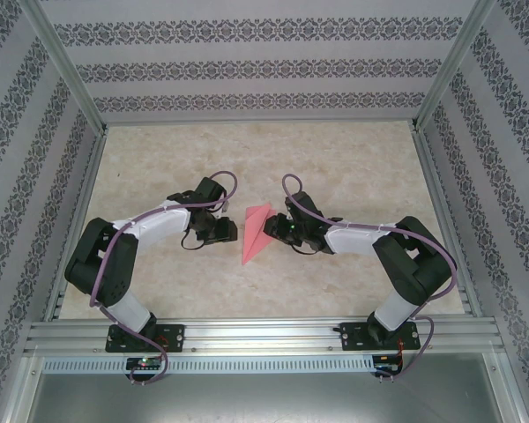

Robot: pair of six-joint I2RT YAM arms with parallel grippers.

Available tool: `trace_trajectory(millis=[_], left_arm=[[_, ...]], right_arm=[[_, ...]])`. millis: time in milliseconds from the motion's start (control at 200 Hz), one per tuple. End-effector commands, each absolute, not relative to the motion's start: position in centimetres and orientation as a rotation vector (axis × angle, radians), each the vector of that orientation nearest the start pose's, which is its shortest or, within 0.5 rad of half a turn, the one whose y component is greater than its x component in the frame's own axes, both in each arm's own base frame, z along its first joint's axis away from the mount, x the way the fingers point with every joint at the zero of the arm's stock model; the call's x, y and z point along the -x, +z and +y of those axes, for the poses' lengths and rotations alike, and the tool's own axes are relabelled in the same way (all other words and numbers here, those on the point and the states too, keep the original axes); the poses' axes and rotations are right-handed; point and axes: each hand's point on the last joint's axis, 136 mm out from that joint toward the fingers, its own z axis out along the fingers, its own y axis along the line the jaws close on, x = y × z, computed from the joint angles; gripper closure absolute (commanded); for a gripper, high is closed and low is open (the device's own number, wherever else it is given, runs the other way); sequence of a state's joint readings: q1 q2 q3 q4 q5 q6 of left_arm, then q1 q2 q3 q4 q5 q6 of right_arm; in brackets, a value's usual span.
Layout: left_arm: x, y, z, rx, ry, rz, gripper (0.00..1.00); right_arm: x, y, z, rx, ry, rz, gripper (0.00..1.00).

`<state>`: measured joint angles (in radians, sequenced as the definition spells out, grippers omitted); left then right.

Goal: Fold a paper plane with a square sheet of paper (pick it up from the middle)
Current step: Fourth fold the wing at the center of the table.

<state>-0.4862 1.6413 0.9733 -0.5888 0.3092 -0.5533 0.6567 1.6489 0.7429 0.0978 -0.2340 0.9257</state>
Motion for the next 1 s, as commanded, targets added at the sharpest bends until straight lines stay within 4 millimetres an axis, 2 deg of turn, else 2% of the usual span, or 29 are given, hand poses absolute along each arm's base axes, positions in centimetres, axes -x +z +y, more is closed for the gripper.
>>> trace_trajectory(millis=[0, 115, 195, 400, 679, 994], left_arm=[[-28.4, 5.3, -22.2, -0.019, -0.757, 2.917, 0.58], [-28.6, 6.2, -23.7, -0.046, -0.874, 2.882, 0.55], [-28.9, 6.0, -24.0, -0.049, -0.894, 2.881, 0.54], [-29.3, 4.6, -24.5, -0.045, -0.885, 2.925, 0.54], [-29.7, 3.6, -24.5, -0.036, -0.854, 2.948, 0.56], [-29.7, 2.5, -24.5, -0.027, -0.844, 2.977, 0.61]], right_arm=[[-29.9, 5.0, 27.5, -0.282, 0.936, 2.555, 0.66], [-29.6, 4.5, 26.0, -0.328, 0.838, 2.580, 0.63], [-29.4, 3.9, 25.6, -0.350, 0.832, 2.586, 0.63], [-29.5, 3.5, 26.8, -0.361, 0.936, 2.576, 0.62], [-29.7, 2.7, 27.6, -0.368, 0.965, 2.590, 0.63], [-30.0, 3.2, 28.5, -0.354, 1.045, 2.555, 0.63]])
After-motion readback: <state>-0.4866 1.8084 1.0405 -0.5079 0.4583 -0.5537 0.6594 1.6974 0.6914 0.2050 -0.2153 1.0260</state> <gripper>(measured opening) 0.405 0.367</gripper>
